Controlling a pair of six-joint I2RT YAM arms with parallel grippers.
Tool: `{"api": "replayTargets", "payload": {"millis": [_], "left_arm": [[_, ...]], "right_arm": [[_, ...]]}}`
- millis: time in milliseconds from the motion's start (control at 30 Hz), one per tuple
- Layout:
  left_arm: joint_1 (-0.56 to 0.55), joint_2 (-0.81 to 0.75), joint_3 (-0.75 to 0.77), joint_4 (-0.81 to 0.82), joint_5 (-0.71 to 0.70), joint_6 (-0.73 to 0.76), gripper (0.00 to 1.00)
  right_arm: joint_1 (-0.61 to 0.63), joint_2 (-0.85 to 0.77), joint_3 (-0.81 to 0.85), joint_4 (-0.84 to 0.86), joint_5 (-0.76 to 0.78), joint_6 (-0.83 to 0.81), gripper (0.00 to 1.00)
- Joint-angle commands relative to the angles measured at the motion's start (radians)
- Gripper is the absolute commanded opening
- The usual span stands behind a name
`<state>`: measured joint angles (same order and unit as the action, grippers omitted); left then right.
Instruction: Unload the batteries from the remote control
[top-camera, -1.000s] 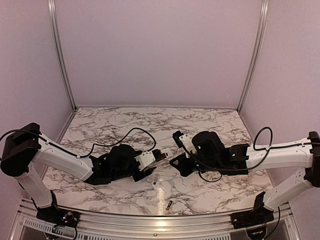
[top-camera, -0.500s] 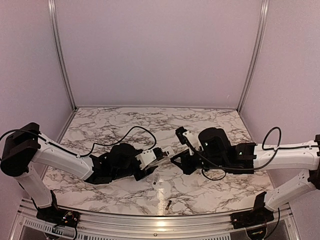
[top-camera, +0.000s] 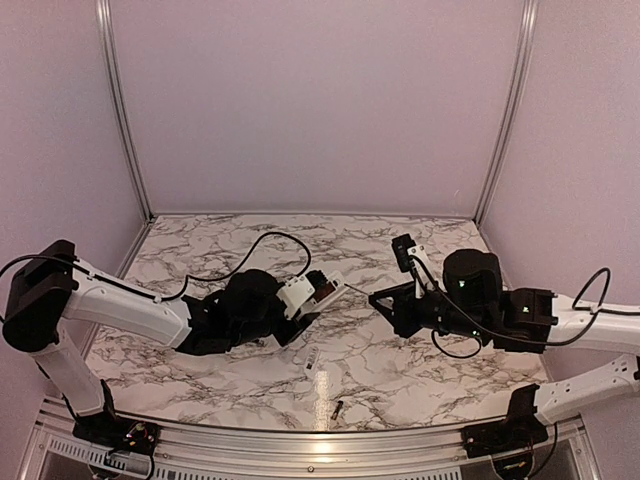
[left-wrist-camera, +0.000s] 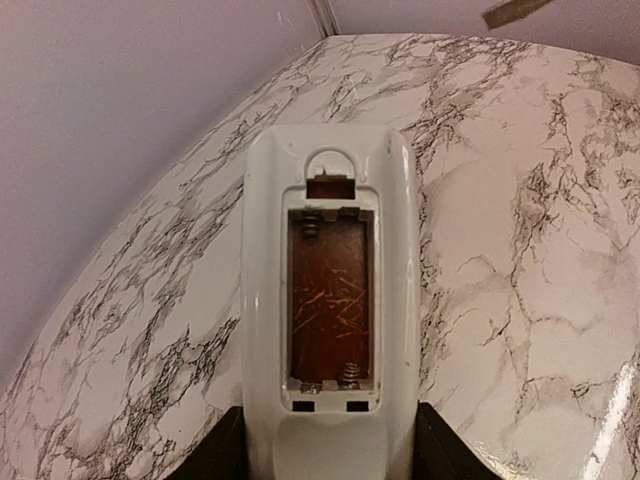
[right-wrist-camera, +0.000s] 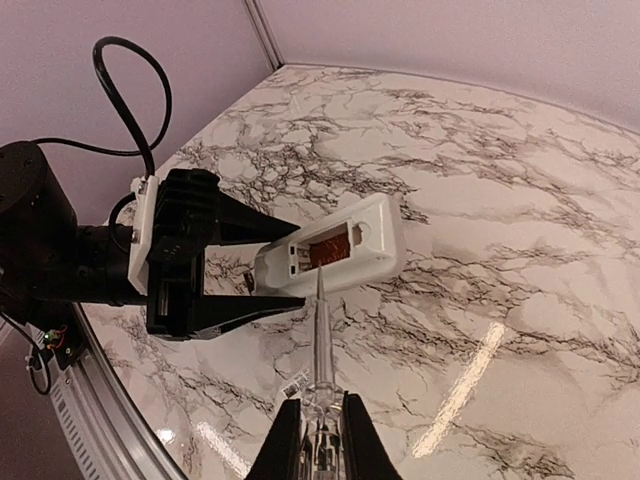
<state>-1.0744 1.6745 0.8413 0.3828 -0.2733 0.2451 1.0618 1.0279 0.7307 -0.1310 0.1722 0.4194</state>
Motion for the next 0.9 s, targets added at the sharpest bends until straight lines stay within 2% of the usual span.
{"api": "replayTargets", "payload": {"millis": [0, 133, 233, 333, 567, 867], "left_arm": [[0.018, 0.019, 0.052, -0.08, -0.113, -0.14, 0.0], [0.019, 0.001, 0.057, -0.158, -0.234, -0.27, 0.0], [0.02, -0.03, 0.052, -0.279, -0.369, -0.386, 0.0], [0.025, -0.082, 0.028, -0.364, -0.424, -0.501, 0.0], [0.067, -0.166, -0.041, -0.547, -0.44, -0.71, 0.0], [0.168, -0.246, -0.187, -0.573, -0.298, -0.852, 0.0]], "right_arm": [[-0.005, -0.057, -0.032, -0.007, 0.121, 0.022, 0.0], [-0.005, -0.05, -0.06, 0.005, 0.23, 0.044, 0.0], [-0.004, -0.041, -0.094, 0.039, 0.295, 0.057, 0.0], [-0.005, -0.024, -0.126, 0.087, 0.349, 0.056, 0.0], [-0.005, 0.044, -0.175, 0.205, 0.427, 0.039, 0.0], [-0.005, 0.171, -0.251, 0.409, 0.443, 0.007, 0.0]]}}
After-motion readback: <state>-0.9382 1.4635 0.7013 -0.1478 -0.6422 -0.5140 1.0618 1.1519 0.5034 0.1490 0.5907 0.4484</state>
